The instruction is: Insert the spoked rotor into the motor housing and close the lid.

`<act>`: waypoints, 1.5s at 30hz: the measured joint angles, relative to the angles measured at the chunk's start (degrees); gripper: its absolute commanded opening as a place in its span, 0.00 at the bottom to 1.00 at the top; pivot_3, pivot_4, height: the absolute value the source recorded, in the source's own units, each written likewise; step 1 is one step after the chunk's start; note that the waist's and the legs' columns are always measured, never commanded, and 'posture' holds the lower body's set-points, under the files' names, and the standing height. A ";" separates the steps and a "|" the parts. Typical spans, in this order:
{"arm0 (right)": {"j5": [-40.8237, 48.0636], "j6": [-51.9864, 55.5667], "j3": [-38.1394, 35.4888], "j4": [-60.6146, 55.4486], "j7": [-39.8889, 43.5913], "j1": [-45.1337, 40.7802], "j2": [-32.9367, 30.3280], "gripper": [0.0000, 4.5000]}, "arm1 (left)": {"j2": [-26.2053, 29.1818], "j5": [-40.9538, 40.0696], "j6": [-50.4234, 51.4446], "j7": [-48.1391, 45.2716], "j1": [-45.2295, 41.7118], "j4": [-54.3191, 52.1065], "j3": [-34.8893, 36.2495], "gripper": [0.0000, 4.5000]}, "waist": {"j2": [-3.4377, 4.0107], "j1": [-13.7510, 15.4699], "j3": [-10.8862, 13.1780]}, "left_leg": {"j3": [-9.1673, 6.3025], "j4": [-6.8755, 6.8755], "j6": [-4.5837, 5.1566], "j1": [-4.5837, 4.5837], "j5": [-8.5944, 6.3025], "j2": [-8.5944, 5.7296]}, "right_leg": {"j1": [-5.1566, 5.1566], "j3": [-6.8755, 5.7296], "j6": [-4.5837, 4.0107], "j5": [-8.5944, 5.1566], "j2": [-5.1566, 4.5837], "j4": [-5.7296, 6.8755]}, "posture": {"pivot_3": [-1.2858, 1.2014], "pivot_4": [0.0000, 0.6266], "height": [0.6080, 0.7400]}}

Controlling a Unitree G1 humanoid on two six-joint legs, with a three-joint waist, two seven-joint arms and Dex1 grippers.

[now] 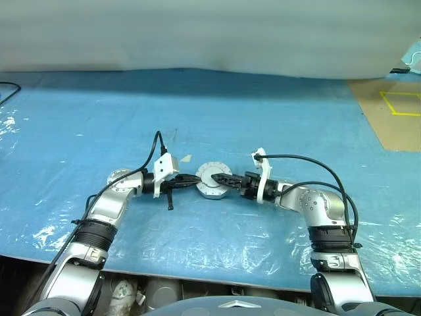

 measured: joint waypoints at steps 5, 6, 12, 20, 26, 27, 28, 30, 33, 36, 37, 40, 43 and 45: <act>1.15 -0.12 -2.44 0.70 -0.25 -0.14 0.16 0.58 | 0.13 0.10 -0.45 -0.26 0.00 0.40 0.12 0.00 | 0.02 0.11 -0.01 | 0.00 -0.01 0.00 -0.03 0.00 -0.01 | -0.02 -0.01 0.02 0.01 0.00 -0.01 | 0.52 0.24 1.00; 1.39 0.21 -3.05 0.74 -0.39 -0.14 0.04 0.58 | 0.05 0.11 -0.51 -0.21 0.00 0.44 0.10 0.00 | 0.02 0.15 -0.01 | 0.00 -0.01 0.00 -0.05 0.00 0.00 | -0.02 -0.02 0.00 0.00 0.00 -0.01 | 0.52 0.24 1.00; 2.46 0.94 -3.39 0.66 -0.30 0.21 -0.73 0.48 | -0.17 0.10 -0.82 -0.23 -0.43 1.17 -0.01 0.00 | 0.02 0.21 -0.01 | 0.00 -0.01 0.00 -0.06 0.00 0.00 | -0.03 -0.03 0.01 0.01 0.00 -0.03 | 0.52 0.24 1.00; 3.39 1.15 -4.45 -1.15 -1.62 0.67 0.92 0.40 | -0.13 0.27 -1.32 -0.53 -0.65 2.28 0.12 0.00 | 0.03 0.21 -0.01 | 0.00 0.02 0.00 -0.04 0.00 0.00 | -0.01 -0.02 0.00 0.00 -0.02 0.00 | 0.52 0.24 1.00; 4.65 1.96 -5.90 -1.13 -3.01 0.68 1.55 0.40 | -0.34 0.37 -1.75 -0.51 -1.13 2.98 0.18 0.00 | 0.03 0.22 -0.01 | 0.00 0.01 0.00 -0.06 0.00 0.00 | -0.02 -0.03 0.00 0.00 -0.02 -0.03 | 0.52 0.24 1.00; 4.83 2.15 -6.20 -1.06 -3.28 0.65 1.75 0.40 | -0.38 0.37 -1.77 -0.47 -1.18 3.07 0.20 0.00 | 0.03 0.22 -0.01 | 0.00 0.01 0.00 -0.07 0.00 0.00 | -0.02 -0.03 0.01 0.00 -0.02 -0.03 | 0.52 0.24 1.00; 5.07 2.61 -6.63 -0.82 -3.59 0.53 1.98 0.40 | -0.42 0.39 -1.80 -0.44 -1.23 3.21 0.24 0.00 | 0.03 0.22 -0.01 | 0.00 0.01 0.00 -0.07 0.00 -0.01 | -0.02 -0.03 0.00 0.00 -0.01 -0.03 | 0.52 0.24 1.00; 5.42 3.35 -7.41 -0.37 -4.05 0.34 2.32 0.40 | -0.60 0.42 -1.90 -0.38 -1.31 3.46 0.32 0.00 | 0.03 0.23 -0.01 | 0.00 0.00 0.00 -0.07 0.00 0.00 | -0.02 -0.03 0.00 0.00 -0.02 -0.03 | 0.52 0.24 1.00; 5.59 3.47 -7.73 -0.36 -4.92 0.34 2.89 0.39 | -0.76 0.54 -1.99 -0.23 -1.32 3.66 0.45 0.00 | 0.03 0.22 -0.01 | 0.00 0.00 0.00 -0.06 0.00 0.00 | -0.02 -0.03 0.00 0.00 -0.02 -0.02 | 0.52 0.24 1.00; 6.08 3.75 -8.78 -0.30 -6.03 0.50 3.93 0.39 | -0.83 0.75 -2.02 -0.18 -1.31 3.66 0.61 0.00 | 0.03 0.20 -0.01 | 0.00 0.00 0.00 -0.06 0.00 0.00 | -0.02 -0.03 0.00 0.00 -0.02 -0.02 | 0.52 0.24 1.00; 6.22 3.79 -9.05 -0.30 -6.17 0.57 4.13 0.39 | -0.86 0.80 -2.03 -0.19 -1.31 3.66 0.64 0.00 | 0.03 0.20 -0.01 | 0.00 0.00 0.00 -0.06 0.00 0.00 | -0.02 -0.03 0.00 0.00 -0.02 -0.03 | 0.52 0.24 1.00; 6.68 3.78 -9.83 -0.21 -6.85 0.73 4.45 0.28 | -0.97 0.92 -2.37 -0.36 -1.29 3.66 0.75 0.00 | 0.03 0.25 -0.01 | -0.01 0.00 0.00 -0.08 0.00 0.00 | -0.03 -0.03 0.00 0.00 -0.03 -0.04 | 0.52 0.24 1.00; 7.04 3.84 -9.99 -0.20 -7.07 0.75 4.59 0.25 | -1.02 1.03 -2.45 -0.39 -1.30 3.67 0.78 0.00 | 0.03 0.21 -0.01 | -0.01 -0.01 0.00 -0.07 0.00 0.00 | -0.03 -0.03 0.00 0.00 -0.03 -0.04 | 0.52 0.24 1.00; 7.14 4.00 -10.21 -0.20 -7.25 0.78 4.78 0.25 | -1.04 1.07 -2.47 -0.40 -1.31 3.68 0.81 0.00 | 0.03 0.22 -0.01 | 0.00 -0.01 0.00 -0.07 0.00 0.00 | -0.03 -0.03 0.00 0.00 -0.03 -0.04 | 0.52 0.24 1.00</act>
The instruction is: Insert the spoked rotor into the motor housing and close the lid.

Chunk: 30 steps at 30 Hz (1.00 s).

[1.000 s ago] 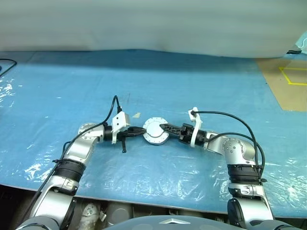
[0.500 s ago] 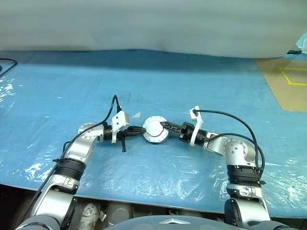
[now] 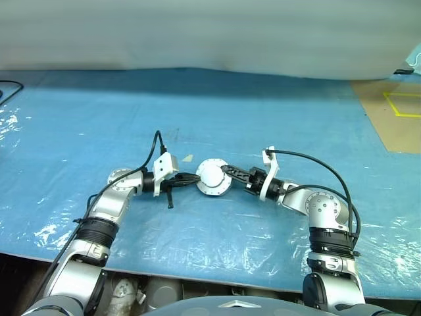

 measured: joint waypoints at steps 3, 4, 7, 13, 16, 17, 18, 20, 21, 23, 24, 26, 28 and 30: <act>0.00 -0.02 0.01 0.00 -0.13 0.00 0.10 0.25 | 0.00 0.05 0.01 0.00 -0.01 0.02 0.03 0.00 | 0.00 -0.02 0.00 | 0.00 0.00 0.00 0.00 0.00 0.00 | 0.00 0.00 0.00 0.00 0.00 0.00 | 0.52 0.24 1.00; -0.01 -0.05 0.01 0.00 -0.14 0.00 0.11 0.25 | 0.00 0.07 0.01 -0.01 -0.02 0.02 0.05 0.00 | 0.00 -0.02 0.00 | 0.00 0.00 0.00 0.00 0.00 0.00 | 0.00 0.00 0.00 0.00 0.00 0.00 | 0.52 0.24 1.00; -0.01 -0.12 0.01 0.05 -0.27 0.00 0.19 0.25 | -0.02 0.07 0.05 -0.01 -0.02 0.03 0.12 0.00 | 0.00 -0.03 0.00 | 0.00 0.00 0.00 0.00 0.00 0.00 | 0.00 0.00 0.00 0.00 0.00 0.00 | 0.52 0.24 1.00; 0.77 -0.30 -1.71 1.19 -1.08 -0.13 1.18 0.25 | -1.32 -3.98 7.20 0.18 0.20 -0.68 2.19 0.00 | 0.01 -0.06 0.03 | 0.00 0.00 0.00 -0.07 0.00 -0.01 | -0.08 0.00 0.00 0.00 0.00 0.01 | 0.52 0.24 1.00; 2.31 -0.79 -2.48 1.57 -1.01 -0.45 1.66 0.25 | -1.24 -9.10 15.31 0.32 0.51 -3.38 4.55 0.00 | 0.05 -0.13 0.09 | 0.00 0.00 -0.01 -0.31 0.00 -0.03 | -0.32 -0.01 0.03 0.03 0.05 0.03 | 0.52 0.24 1.00; 2.94 -0.95 -2.52 1.53 -1.06 -0.77 1.73 0.25 | -1.14 -12.76 19.43 0.67 0.49 -5.19 6.40 0.00 | 0.05 -0.19 0.10 | 0.00 0.00 -0.01 -0.38 0.01 -0.03 | -0.39 -0.02 0.17 0.12 0.09 0.06 | 0.52 0.24 1.00; 2.63 -0.87 -2.40 1.72 -1.68 -0.80 1.63 0.25 | -1.05 -15.69 21.94 1.08 0.06 -7.20 8.25 0.00 | 0.02 -0.15 0.10 | -0.04 0.01 -0.01 -0.38 0.01 0.00 | -0.37 -0.09 0.17 0.13 0.13 0.07 | 0.52 0.24 1.00; 2.64 -0.56 -2.38 2.56 -2.32 -0.48 1.79 0.25 | 0.13 -21.58 27.55 2.31 -2.08 -10.96 12.98 0.00 | 0.08 -0.13 0.12 | -0.06 -0.02 -0.02 -0.41 0.01 0.00 | -0.38 -0.14 0.15 0.12 0.13 0.09 | 0.52 0.24 1.00; 2.76 -0.52 -2.42 2.63 -2.47 -0.57 1.83 0.25 | 0.92 -23.38 29.43 2.97 -3.17 -11.32 14.96 0.00 | 0.13 -0.18 0.10 | -0.05 -0.04 -0.02 -0.38 0.01 -0.02 | -0.37 -0.12 0.16 0.12 0.13 0.10 | 0.52 0.24 1.00; 3.28 -0.27 -2.89 3.63 -2.82 -0.88 2.10 0.25 | 2.21 -26.54 32.85 4.58 -4.78 -11.29 18.87 0.00 | 0.13 -0.37 0.10 | -0.05 -0.04 -0.03 -0.37 0.00 -0.03 | -0.37 -0.10 0.17 0.13 0.13 0.07 | 0.52 0.24 1.00; 3.72 -0.13 -3.39 4.25 -3.13 -1.00 2.24 0.25 | 2.62 -27.77 34.48 5.41 -4.77 -11.23 20.30 0.00 | 0.13 -0.40 0.11 | -0.06 -0.05 -0.04 -0.37 -0.01 -0.04 | -0.35 -0.10 0.17 0.13 0.13 0.05 | 0.52 0.24 1.00; 4.29 -0.03 -4.29 4.94 -4.22 -1.47 2.72 0.25 | 2.61 -29.34 36.91 6.98 -4.52 -11.09 21.58 0.00 | 0.12 -0.24 0.11 | -0.07 -0.04 -0.04 -0.41 -0.01 -0.02 | -0.36 -0.14 0.18 0.14 0.12 0.03 | 0.52 0.24 1.00; 4.61 0.16 -5.33 6.25 -6.33 -3.18 3.52 0.25 | 1.91 -31.26 39.19 9.22 -4.49 -11.20 22.85 0.00 | 0.12 -0.18 0.12 | -0.07 -0.01 -0.05 -0.42 -0.01 -0.02 | -0.36 -0.14 0.18 0.14 0.11 0.04 | 0.52 0.24 1.00; 5.18 0.30 -7.43 6.96 -9.71 -4.81 4.72 0.25 | 0.94 -32.59 40.72 11.75 -4.25 -12.24 23.78 0.00 | 0.13 -0.14 0.13 | -0.07 0.00 -0.05 -0.42 -0.01 -0.02 | -0.36 -0.14 0.18 0.14 0.11 0.05 | 0.52 0.24 1.00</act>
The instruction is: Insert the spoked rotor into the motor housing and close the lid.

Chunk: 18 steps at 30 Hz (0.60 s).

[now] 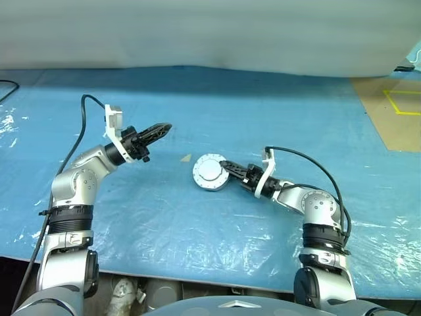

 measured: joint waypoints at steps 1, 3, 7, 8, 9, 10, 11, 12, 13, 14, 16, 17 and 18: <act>0.60 -0.01 -1.49 0.27 -1.99 -0.81 0.77 0.25 | -0.75 -0.18 0.17 1.56 0.28 -0.80 0.47 0.00 | 0.00 0.00 0.00 | 0.00 0.01 0.00 -0.02 0.00 0.00 | 0.00 0.00 0.00 0.00 0.00 0.00 | 0.52 0.24 1.00; 3.31 0.00 -4.68 0.14 -6.01 -2.58 1.90 0.25 | -2.71 -0.33 0.14 5.37 1.29 -2.23 1.02 0.00 | 0.00 0.00 0.01 | 0.00 0.01 0.00 -0.04 0.00 -0.01 | 0.00 0.00 0.03 0.01 -0.01 -0.03 | 0.52 0.24 1.00; 9.34 0.55 -8.20 -2.22 -12.08 -5.66 3.37 0.25 | -6.79 -5.54 3.63 10.18 3.51 -3.42 3.25 0.13 | 0.00 -0.01 0.02 | -0.04 -0.01 -0.01 -0.16 0.00 0.01 | -0.10 -0.06 0.04 0.03 0.03 -0.02 | 0.52 0.24 1.00; 11.05 0.61 -8.74 -2.89 -13.68 -6.93 3.63 0.25 | -8.04 -8.56 5.31 11.52 3.52 -3.57 4.42 0.20 | -0.01 -0.03 0.03 | -0.06 -0.01 -0.01 -0.23 0.00 0.02 | -0.18 -0.08 0.06 0.03 0.06 -0.01 | 0.52 0.24 1.00; 12.23 0.59 -9.01 -3.11 -14.82 -7.96 3.81 0.25 | -8.58 -9.89 6.05 12.41 3.51 -3.80 4.98 0.28 | -0.02 -0.09 0.03 | -0.07 -0.01 -0.01 -0.25 0.01 0.03 | -0.21 -0.07 0.06 0.04 0.08 0.00 | 0.52 0.24 1.00; 13.84 0.45 -9.27 -3.25 -16.24 -9.33 4.10 0.25 | -8.95 -11.09 6.67 13.38 3.51 -4.36 5.42 0.36 | -0.02 -0.17 0.03 | -0.08 -0.01 -0.02 -0.24 0.00 0.03 | -0.22 -0.07 0.06 0.04 0.10 0.02 | 0.52 0.24 1.00; 15.43 0.10 -9.56 -3.32 -17.49 -10.57 4.45 0.25 | -9.09 -12.08 7.15 14.03 3.51 -4.87 5.57 0.43 | -0.02 -0.18 0.03 | -0.10 -0.01 -0.02 -0.24 0.00 0.03 | -0.21 -0.08 0.06 0.04 0.10 0.02 | 0.52 0.24 1.00; 16.72 -0.33 -9.68 -3.34 -18.46 -11.48 4.78 0.25 | -9.33 -12.96 7.78 14.57 3.52 -5.18 5.86 0.51 | -0.02 -0.16 0.03 | -0.10 -0.02 -0.03 -0.24 0.00 0.03 | -0.21 -0.08 0.07 0.04 0.09 0.01 | 0.52 0.24 1.00; 18.04 -0.71 -9.70 -3.34 -19.64 -12.38 5.04 0.25 | -9.68 -14.16 8.45 14.98 3.56 -5.34 6.20 0.58 | -0.02 -0.11 0.03 | -0.10 -0.01 -0.03 -0.25 0.00 0.01 | -0.21 -0.08 0.08 0.05 0.08 0.00 | 0.52 0.24 1.00; 18.98 -1.05 -9.66 -3.34 -20.55 -13.08 5.22 0.25 | -10.05 -15.08 8.96 15.32 3.65 -5.43 6.39 0.67 | -0.02 -0.05 0.03 | -0.10 -0.01 -0.03 -0.26 0.00 0.00 | -0.20 -0.08 0.09 0.05 0.08 -0.02 | 0.52 0.24 1.00; 20.68 -1.70 -9.40 -3.34 -22.16 -14.11 5.50 0.25 | -11.01 -16.71 9.43 16.11 4.11 -5.48 6.70 0.83 | -0.02 0.00 0.03 | -0.11 0.00 -0.04 -0.29 0.00 -0.01 | -0.20 -0.08 0.12 0.07 0.07 -0.04 | 0.52 0.24 1.00; 21.65 -1.96 -9.08 -3.34 -22.83 -14.39 5.52 0.25 | -11.32 -17.20 9.55 16.30 4.45 -5.47 6.69 0.91 | -0.02 0.01 0.03 | -0.13 0.00 -0.04 -0.31 0.00 0.00 | -0.20 -0.09 0.13 0.07 0.08 -0.04 | 0.52 0.24 1.00; 22.38 -2.13 -8.74 -3.34 -23.33 -14.53 5.55 0.25 | -11.47 -17.55 9.57 16.39 4.78 -5.40 6.73 0.98 | -0.02 0.02 0.03 | -0.14 0.00 -0.04 -0.31 0.00 0.00 | -0.20 -0.10 0.13 0.08 0.08 -0.04 | 0.52 0.24 1.00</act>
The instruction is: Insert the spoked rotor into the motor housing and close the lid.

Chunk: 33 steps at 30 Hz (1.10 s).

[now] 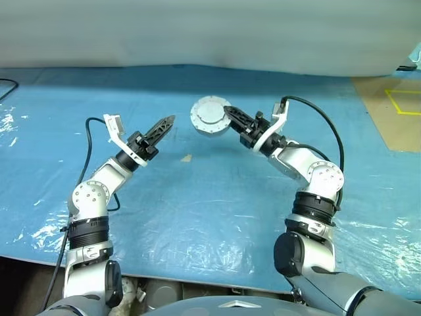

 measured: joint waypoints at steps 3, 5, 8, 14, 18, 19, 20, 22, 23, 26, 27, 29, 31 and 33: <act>2.39 -0.51 1.20 -0.02 -1.63 -0.21 0.11 0.25 | -1.50 -2.34 0.97 0.71 1.20 0.16 0.99 1.00 | 0.00 0.00 0.00 | -0.01 0.01 0.00 -0.02 0.00 -0.01 | 0.00 -0.01 0.03 0.02 -0.01 -0.01 | 0.52 0.24 1.00; 3.97 -0.64 2.10 -0.06 -2.54 -0.30 0.08 0.25 | -2.63 -4.19 2.39 0.85 2.32 0.15 0.87 1.00 | 0.00 0.01 0.00 | -0.02 0.02 0.00 -0.03 0.00 -0.01 | 0.00 -0.01 0.05 0.03 0.00 -0.01 | 0.52 0.24 1.00; 5.56 -0.88 3.79 -0.44 -3.53 -0.30 -0.11 0.25 | -3.62 -6.16 3.81 0.88 2.71 0.14 0.71 1.00 | -0.01 0.02 0.00 | -0.05 0.04 0.00 -0.03 0.00 -0.01 | 0.00 -0.02 0.08 0.05 0.00 0.00 | 0.52 0.24 1.00; 8.45 -1.59 6.17 -1.49 -4.55 -0.21 -1.58 0.25 | -6.20 -6.46 3.52 1.16 2.07 0.84 -0.81 1.00 | -0.01 0.10 0.00 | -0.07 0.17 0.00 -0.08 0.00 -0.03 | 0.03 0.00 0.21 0.12 -0.01 -0.01 | 0.52 0.24 1.00; 9.11 -1.74 7.58 -1.53 -4.66 0.00 -3.13 0.25 | -7.45 -5.90 2.40 0.77 -0.82 3.12 -1.57 1.00 | -0.01 0.13 0.01 | -0.11 0.31 0.00 -0.10 0.00 -0.03 | 0.08 0.01 0.27 0.16 -0.01 0.02 | 0.52 0.24 1.00; 9.38 -1.77 7.80 -1.53 -4.67 0.09 -3.39 0.25 | -8.07 -5.81 1.96 0.57 -1.74 3.83 -1.62 1.00 | -0.01 0.13 0.01 | -0.11 0.33 0.00 -0.11 0.00 -0.03 | 0.09 0.01 0.29 0.17 -0.02 0.02 | 0.52 0.24 1.00; 9.69 -1.81 8.05 -1.53 -4.68 0.16 -3.61 0.25 | -8.94 -5.64 1.23 0.31 -2.88 4.71 -1.77 1.00 | -0.01 0.14 0.01 | -0.12 0.37 0.00 -0.13 0.00 -0.03 | 0.09 0.01 0.31 0.18 -0.02 0.02 | 0.52 0.24 1.00; 10.40 -1.99 8.64 -1.53 -4.82 0.25 -3.94 0.25 | -10.03 -5.44 0.40 -0.41 -4.06 5.53 -2.30 1.00 | -0.02 0.11 0.01 | -0.13 0.41 0.00 -0.15 0.00 -0.04 | 0.09 0.02 0.32 0.19 -0.02 0.02 | 0.52 0.24 1.00; 10.60 -2.14 8.89 -1.53 -4.93 0.26 -4.11 0.25 | -10.60 -5.42 0.24 -0.67 -4.70 6.20 -2.54 1.00 | -0.02 0.12 0.01 | -0.13 0.42 0.00 -0.15 0.00 -0.04 | 0.10 0.02 0.32 0.19 -0.02 0.03 | 0.52 0.24 1.00; 10.91 -2.95 9.31 -1.53 -5.38 0.32 -4.67 0.25 | -12.81 -5.37 -0.85 -0.62 -6.48 8.49 -2.64 1.00 | -0.02 0.14 0.01 | -0.14 0.47 0.00 -0.16 0.00 -0.03 | 0.10 0.01 0.33 0.19 -0.02 0.07 | 0.52 0.24 1.00; 11.00 -3.17 9.41 -1.53 -5.51 0.33 -4.83 0.25 | -13.38 -5.37 -1.19 -0.55 -6.81 9.08 -2.62 1.00 | -0.02 0.14 0.01 | -0.14 0.50 0.00 -0.17 0.00 -0.03 | 0.10 0.02 0.33 0.19 -0.02 0.08 | 0.52 0.24 1.00; 11.18 -3.60 9.60 -1.53 -5.79 0.47 -5.17 0.25 | -14.79 -4.97 -2.08 0.05 -7.95 11.03 -2.58 1.00 | -0.03 0.15 0.01 | -0.15 0.57 0.00 -0.18 0.00 -0.03 | 0.10 0.02 0.33 0.20 -0.02 0.11 | 0.52 0.24 1.00; 11.41 -3.99 9.89 -1.52 -5.96 0.67 -5.27 0.25 | -15.62 -4.45 -2.85 0.76 -8.54 12.28 -2.53 1.00 | -0.03 0.11 0.01 | -0.16 0.60 0.00 -0.18 0.00 -0.03 | 0.10 0.02 0.34 0.20 -0.02 0.15 | 0.52 0.24 1.00; 11.71 -4.29 10.10 -1.52 -6.18 0.77 -5.34 0.25 | -16.48 -4.03 -3.91 1.38 -9.13 13.30 -2.44 1.00 | -0.03 0.12 0.02 | -0.17 0.64 0.00 -0.19 0.00 -0.03 | 0.10 0.02 0.34 0.20 -0.02 0.20 | 0.52 0.24 1.00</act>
